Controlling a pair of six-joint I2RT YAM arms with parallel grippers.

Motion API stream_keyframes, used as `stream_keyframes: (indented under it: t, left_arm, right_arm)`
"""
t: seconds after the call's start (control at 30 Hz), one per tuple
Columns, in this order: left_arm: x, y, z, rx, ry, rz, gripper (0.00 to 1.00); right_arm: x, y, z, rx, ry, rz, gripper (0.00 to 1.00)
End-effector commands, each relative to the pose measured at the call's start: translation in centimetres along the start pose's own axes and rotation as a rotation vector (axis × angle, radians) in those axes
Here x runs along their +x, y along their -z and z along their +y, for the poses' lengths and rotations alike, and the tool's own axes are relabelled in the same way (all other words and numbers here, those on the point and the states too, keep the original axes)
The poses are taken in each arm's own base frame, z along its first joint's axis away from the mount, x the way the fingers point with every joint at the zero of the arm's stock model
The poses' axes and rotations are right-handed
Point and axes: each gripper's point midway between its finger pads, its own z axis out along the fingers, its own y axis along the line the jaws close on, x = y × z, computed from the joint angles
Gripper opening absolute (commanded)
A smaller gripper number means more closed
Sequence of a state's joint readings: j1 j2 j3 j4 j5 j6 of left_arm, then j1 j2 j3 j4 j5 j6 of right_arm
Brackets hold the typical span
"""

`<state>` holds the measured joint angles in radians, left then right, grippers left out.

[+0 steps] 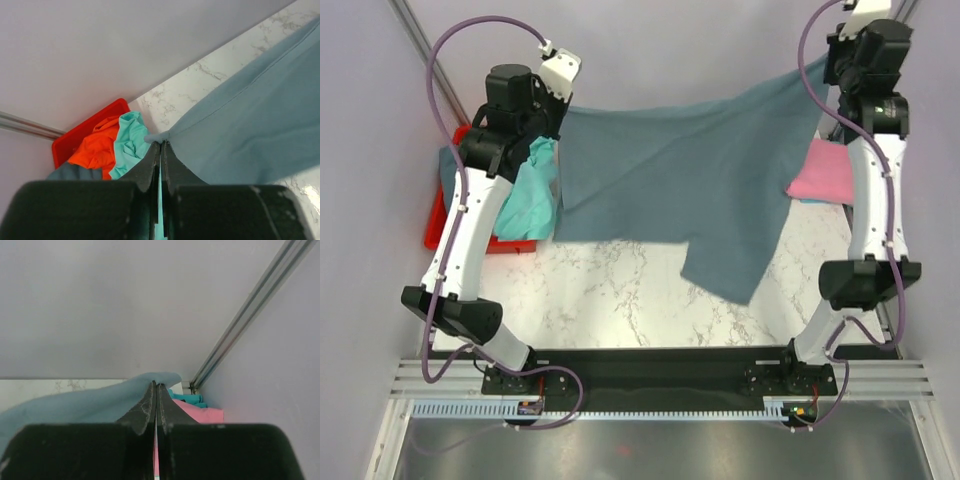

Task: Fold and stack the t-shirts
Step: Flatten the tshirt out

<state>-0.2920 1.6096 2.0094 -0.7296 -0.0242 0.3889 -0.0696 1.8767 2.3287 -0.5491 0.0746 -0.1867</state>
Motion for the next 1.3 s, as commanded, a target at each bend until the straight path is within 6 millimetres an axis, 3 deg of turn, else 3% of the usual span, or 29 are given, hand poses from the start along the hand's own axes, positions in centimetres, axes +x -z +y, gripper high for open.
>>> stream_keyframes:
  t: [0.0,0.03,0.07,0.1,0.13,0.17,0.2,0.23,0.27,0.3,0.37,0.43,0.5,0.53,0.6,0.63,0.7,0.73,0.8,0.87,0.9,0.93,1.0,1.03,1.1,1.13,1.17,1.23,1.27]
  left_arm:
    - [-4.9,5.1,2.4,-0.084,0.061,-0.172,0.02]
    - [-5.4,6.8,2.5,-0.084,0.061,-0.199,0.02]
    - [-5.1,7.3,2.3,-0.080,0.061,-0.197,0.02]
    - [-4.1,7.5,1.8,-0.067,0.063,-0.176,0.02]
    - [-4.2,9.3,1.7,-0.066,0.064,-0.198,0.02]
    - [-3.9,10.2,1.4,-0.059,0.069,-0.201,0.02]
    - [-2.5,10.2,0.8,-0.048,0.073,-0.171,0.02]
    - [-2.6,12.1,0.3,-0.027,0.077,-0.199,0.02]
    - [-2.2,12.7,0.1,-0.022,0.084,-0.199,0.02]
    - [-1.4,12.9,-0.3,-0.016,0.086,-0.185,0.02]
    - [-1.6,15.4,-0.3,-0.020,0.085,-0.219,0.02]
    - [-2.5,17.3,0.0,-0.028,0.080,-0.264,0.02]
    - [-4.0,19.6,0.6,-0.050,0.077,-0.327,0.02]
    - [-4.5,20.3,0.8,-0.051,0.076,-0.347,0.02]
    - [-6.1,22.0,1.4,-0.066,0.076,-0.403,0.02]
    - [-6.8,22.5,1.6,-0.071,0.074,-0.423,0.02]
    - [-8.3,23.7,2.2,-0.085,0.067,-0.467,0.02]
    - [-8.8,24.0,2.5,-0.093,0.063,-0.481,0.02]
    - [-9.9,24.8,3.0,-0.111,0.050,-0.515,0.02]
    - [-10.0,24.1,3.0,-0.108,0.039,-0.504,0.02]
    - [-9.8,23.7,3.0,-0.108,0.031,-0.494,0.02]
    - [-9.3,23.1,2.8,-0.102,0.029,-0.476,0.02]
    - [-7.4,20.7,2.0,-0.075,0.029,-0.407,0.02]
    - [-6.5,19.6,1.7,-0.063,0.027,-0.376,0.02]
    - [-3.7,16.5,0.4,-0.028,0.031,-0.284,0.02]
    - [-2.6,15.3,0.0,-0.016,0.033,-0.254,0.02]
    - [-0.4,13.1,-1.0,0.011,0.031,-0.188,0.02]
    - [1.3,10.5,-1.7,0.024,0.025,-0.145,0.02]
    - [3.9,7.8,-2.6,0.047,0.020,-0.071,0.02]
  right_arm:
    - [-10.6,11.4,-2.5,0.027,-0.044,-0.286,0.00]
    - [-10.7,12.8,-2.5,0.020,-0.043,-0.292,0.00]
    - [-9.1,13.3,-2.1,0.008,-0.042,-0.258,0.00]
    - [-10.3,17.1,-2.6,0.013,-0.048,-0.302,0.00]
    - [-9.8,18.4,-2.4,0.004,-0.051,-0.298,0.00]
    - [-7.7,18.7,-1.8,-0.017,-0.055,-0.252,0.00]
    - [-8.4,22.2,-2.0,-0.014,-0.080,-0.292,0.00]
    - [-6.3,22.5,-1.7,-0.020,-0.089,-0.243,0.00]
    - [-6.9,25.6,-2.1,-0.010,-0.099,-0.282,0.00]
    - [-6.6,26.7,-2.1,-0.009,-0.113,-0.282,0.00]
    - [-6.3,29.1,-2.2,-0.006,-0.114,-0.284,0.00]
    - [-8.1,33.0,-3.2,0.020,-0.100,-0.355,0.00]
    - [-9.8,35.4,-4.0,0.049,-0.089,-0.413,0.00]
    - [-11.7,37.4,-4.8,0.073,-0.078,-0.473,0.00]
    - [-13.6,38.4,-5.6,0.102,-0.074,-0.515,0.00]
    - [-15.4,40.4,-6.3,0.125,-0.069,-0.576,0.00]
    - [-17.0,40.2,-6.7,0.138,-0.061,-0.603,0.00]
    - [-18.5,41.8,-7.3,0.158,-0.061,-0.658,0.00]
    - [-19.6,40.7,-7.5,0.171,-0.042,-0.669,0.00]
    - [-20.4,39.8,-7.7,0.185,-0.014,-0.689,0.00]
    - [-20.9,39.4,-7.9,0.194,-0.009,-0.712,0.00]
    - [-20.0,37.3,-7.5,0.182,0.002,-0.673,0.00]
    - [-19.5,35.1,-6.8,0.155,-0.003,-0.663,0.00]
    - [-17.9,32.4,-6.1,0.128,-0.009,-0.607,0.00]
    - [-16.8,29.6,-4.7,0.064,-0.039,-0.581,0.00]
    - [-14.7,26.9,-3.8,0.034,-0.046,-0.520,0.00]
    - [-13.4,24.5,-3.2,0.016,-0.053,-0.476,0.00]
    - [-9.7,19.1,-1.2,-0.050,-0.064,-0.370,0.00]
    - [-8.4,17.3,-0.7,-0.065,-0.068,-0.333,0.00]
